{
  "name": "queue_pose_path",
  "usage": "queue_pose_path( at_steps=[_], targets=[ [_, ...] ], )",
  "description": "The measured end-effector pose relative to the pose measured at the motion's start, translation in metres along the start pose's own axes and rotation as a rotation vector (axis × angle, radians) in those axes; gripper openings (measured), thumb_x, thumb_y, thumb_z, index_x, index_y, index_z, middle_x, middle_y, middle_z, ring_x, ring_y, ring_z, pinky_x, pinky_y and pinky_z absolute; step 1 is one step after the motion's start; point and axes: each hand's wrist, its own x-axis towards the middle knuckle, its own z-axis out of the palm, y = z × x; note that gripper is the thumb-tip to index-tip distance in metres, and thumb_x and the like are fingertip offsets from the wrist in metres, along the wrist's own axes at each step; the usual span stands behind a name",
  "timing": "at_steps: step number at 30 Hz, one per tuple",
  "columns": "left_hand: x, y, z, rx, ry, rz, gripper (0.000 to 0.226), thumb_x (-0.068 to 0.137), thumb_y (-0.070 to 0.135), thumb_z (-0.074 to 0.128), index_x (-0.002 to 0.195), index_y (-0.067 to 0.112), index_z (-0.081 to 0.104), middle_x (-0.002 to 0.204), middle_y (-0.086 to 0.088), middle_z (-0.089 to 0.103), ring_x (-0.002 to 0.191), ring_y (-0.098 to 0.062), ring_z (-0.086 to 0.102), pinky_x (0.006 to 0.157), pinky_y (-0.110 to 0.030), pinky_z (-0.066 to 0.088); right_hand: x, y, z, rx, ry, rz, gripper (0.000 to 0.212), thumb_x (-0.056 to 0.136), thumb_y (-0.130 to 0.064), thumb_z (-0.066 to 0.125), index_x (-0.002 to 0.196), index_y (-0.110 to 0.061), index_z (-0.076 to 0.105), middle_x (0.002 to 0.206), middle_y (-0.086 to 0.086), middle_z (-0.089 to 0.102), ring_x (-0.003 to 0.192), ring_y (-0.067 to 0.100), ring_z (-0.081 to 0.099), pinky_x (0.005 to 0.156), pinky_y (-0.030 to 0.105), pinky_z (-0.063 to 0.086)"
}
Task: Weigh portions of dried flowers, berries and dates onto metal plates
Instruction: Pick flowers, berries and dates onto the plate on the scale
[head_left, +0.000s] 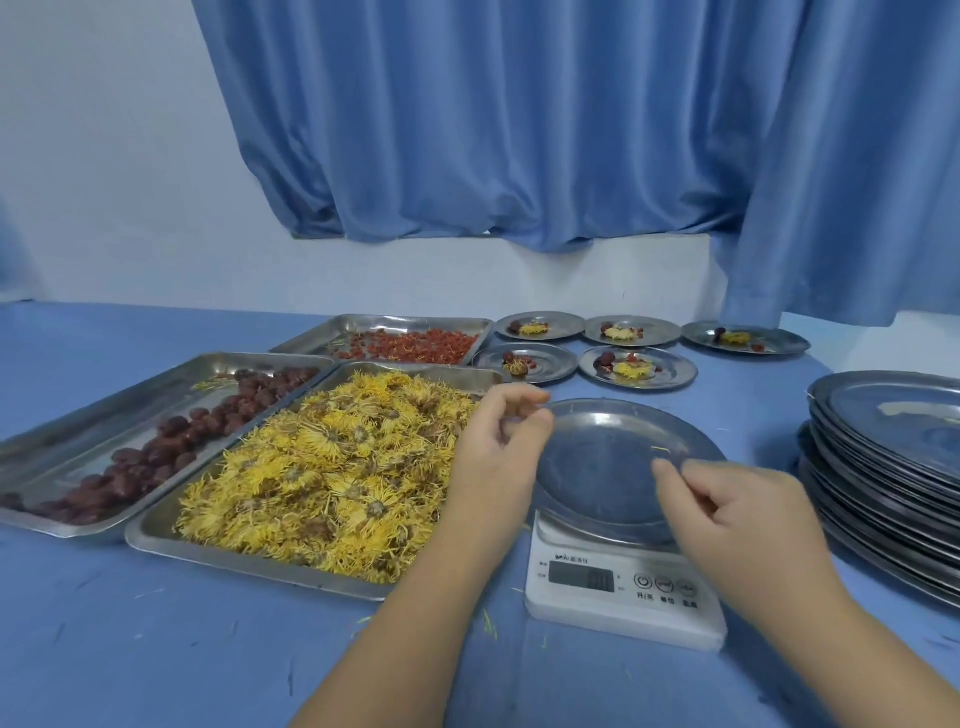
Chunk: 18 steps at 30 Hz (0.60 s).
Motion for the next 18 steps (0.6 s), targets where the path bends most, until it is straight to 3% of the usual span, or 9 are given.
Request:
queue_pose_path(
  at_steps=[3, 7, 10, 13, 16, 18],
  targets=[
    [0.027, 0.005, -0.021, 0.24, -0.002, -0.012, 0.012, 0.093, 0.026, 0.06, 0.1, 0.035, 0.063, 0.097, 0.011, 0.064, 0.085, 0.0, 0.06, 0.066, -0.013, 0.047, -0.002, 0.007, 0.001, 0.011, -0.01, 0.011, 0.052, 0.084, -0.028, 0.058, 0.051, -0.017, 0.02, 0.043, 0.002, 0.023, 0.041, 0.016, 0.023, 0.043, 0.032, 0.033],
    [0.08, 0.019, -0.061, 0.593, -0.084, -0.038, 0.009, 0.094, 0.029, 0.056, 0.098, 0.036, 0.059, 0.094, 0.014, 0.063, 0.067, -0.001, 0.059, 0.051, -0.018, 0.05, 0.004, 0.001, 0.004, 0.067, 0.055, -0.018, 0.054, 0.089, -0.035, 0.052, 0.05, -0.02, 0.017, 0.045, 0.002, 0.025, 0.043, 0.017, 0.024, 0.044, 0.031, 0.029],
    [0.114, 0.021, -0.093, 0.734, -0.063, -0.078, 0.008, 0.092, 0.028, 0.057, 0.097, 0.032, 0.062, 0.093, 0.011, 0.065, 0.076, -0.016, 0.06, 0.064, -0.029, 0.049, 0.002, -0.002, 0.007, -0.005, 0.039, -0.088, 0.047, 0.085, -0.04, 0.043, 0.051, -0.02, 0.017, 0.042, -0.003, 0.017, 0.039, 0.013, 0.024, 0.039, 0.028, 0.028],
    [0.134, 0.009, -0.11, 0.705, -0.077, -0.165, 0.008, 0.091, 0.025, 0.06, 0.094, 0.03, 0.064, 0.092, 0.003, 0.066, 0.082, -0.018, 0.062, 0.074, -0.034, 0.047, 0.001, 0.002, 0.009, -0.014, 0.036, -0.078, 0.047, 0.085, -0.04, 0.041, 0.051, -0.02, 0.017, 0.042, -0.003, 0.017, 0.039, 0.013, 0.023, 0.038, 0.025, 0.025],
    [0.147, -0.012, -0.105, 0.984, -0.222, -0.161, 0.02, 0.092, 0.016, 0.059, 0.106, 0.029, 0.064, 0.117, 0.002, 0.064, 0.092, -0.017, 0.065, 0.069, -0.029, 0.052, 0.004, 0.007, 0.006, -0.012, 0.063, -0.061, 0.046, 0.085, -0.039, 0.042, 0.052, -0.019, 0.017, 0.043, -0.002, 0.018, 0.039, 0.016, 0.026, 0.038, 0.027, 0.029],
    [0.152, -0.021, -0.098, 1.254, -0.392, -0.189, 0.041, 0.09, 0.004, 0.05, 0.121, 0.029, 0.061, 0.136, -0.003, 0.056, 0.091, -0.021, 0.068, 0.069, -0.036, 0.058, 0.004, 0.011, 0.005, -0.013, 0.077, -0.064, 0.046, 0.086, -0.039, 0.042, 0.052, -0.019, 0.017, 0.043, -0.002, 0.018, 0.038, 0.018, 0.028, 0.038, 0.029, 0.03]
  ],
)
